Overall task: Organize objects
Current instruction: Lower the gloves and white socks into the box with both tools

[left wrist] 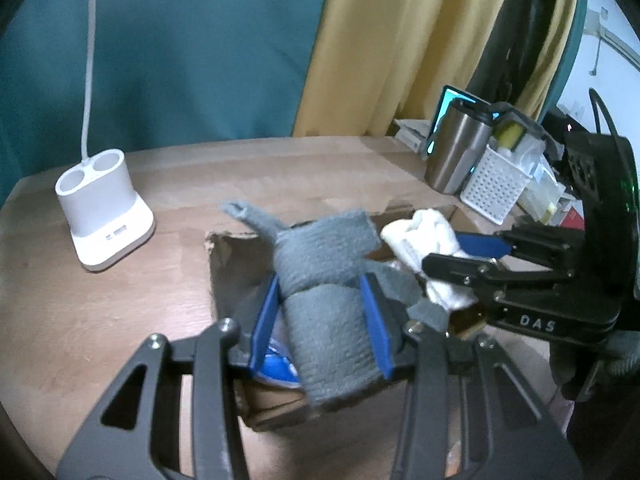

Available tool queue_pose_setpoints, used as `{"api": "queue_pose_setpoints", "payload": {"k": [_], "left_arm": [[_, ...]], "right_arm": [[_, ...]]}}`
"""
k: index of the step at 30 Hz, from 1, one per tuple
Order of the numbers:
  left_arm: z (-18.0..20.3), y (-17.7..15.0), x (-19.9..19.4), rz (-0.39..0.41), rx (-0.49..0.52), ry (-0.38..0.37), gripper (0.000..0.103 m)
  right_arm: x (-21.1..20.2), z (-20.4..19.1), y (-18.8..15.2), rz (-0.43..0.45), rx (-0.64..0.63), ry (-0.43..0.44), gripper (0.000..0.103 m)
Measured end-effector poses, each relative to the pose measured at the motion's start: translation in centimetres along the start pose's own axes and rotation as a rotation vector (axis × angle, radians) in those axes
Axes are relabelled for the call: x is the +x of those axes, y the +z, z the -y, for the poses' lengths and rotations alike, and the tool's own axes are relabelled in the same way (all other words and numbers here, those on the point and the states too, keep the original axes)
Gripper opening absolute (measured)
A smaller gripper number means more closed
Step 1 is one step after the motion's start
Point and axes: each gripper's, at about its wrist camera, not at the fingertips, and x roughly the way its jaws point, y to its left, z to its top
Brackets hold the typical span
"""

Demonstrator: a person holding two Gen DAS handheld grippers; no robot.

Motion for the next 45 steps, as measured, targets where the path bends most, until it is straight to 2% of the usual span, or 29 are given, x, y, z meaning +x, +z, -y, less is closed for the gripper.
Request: {"api": "queue_pose_setpoints", "payload": {"k": [11, 13, 16, 19, 45], "left_arm": [[0.3, 0.3, 0.6, -0.016, 0.0, 0.011, 0.047], [0.3, 0.2, 0.5, -0.016, -0.004, 0.012, 0.054], [0.2, 0.2, 0.0, -0.008, -0.016, 0.011, 0.054], [0.3, 0.0, -0.5, 0.002, -0.014, 0.022, 0.054], [0.9, -2.6, -5.5, 0.068, -0.037, 0.063, 0.056]], "right_arm": [[1.0, 0.2, -0.3, -0.015, 0.007, 0.002, 0.04], [0.9, 0.2, -0.4, -0.011, 0.011, 0.009, 0.045], [0.8, 0.4, -0.6, -0.004, 0.029, 0.025, 0.055], [0.4, 0.5, -0.6, 0.007, 0.038, 0.021, 0.058], [-4.9, -0.4, -3.7, 0.068, 0.043, -0.023, 0.061]]}}
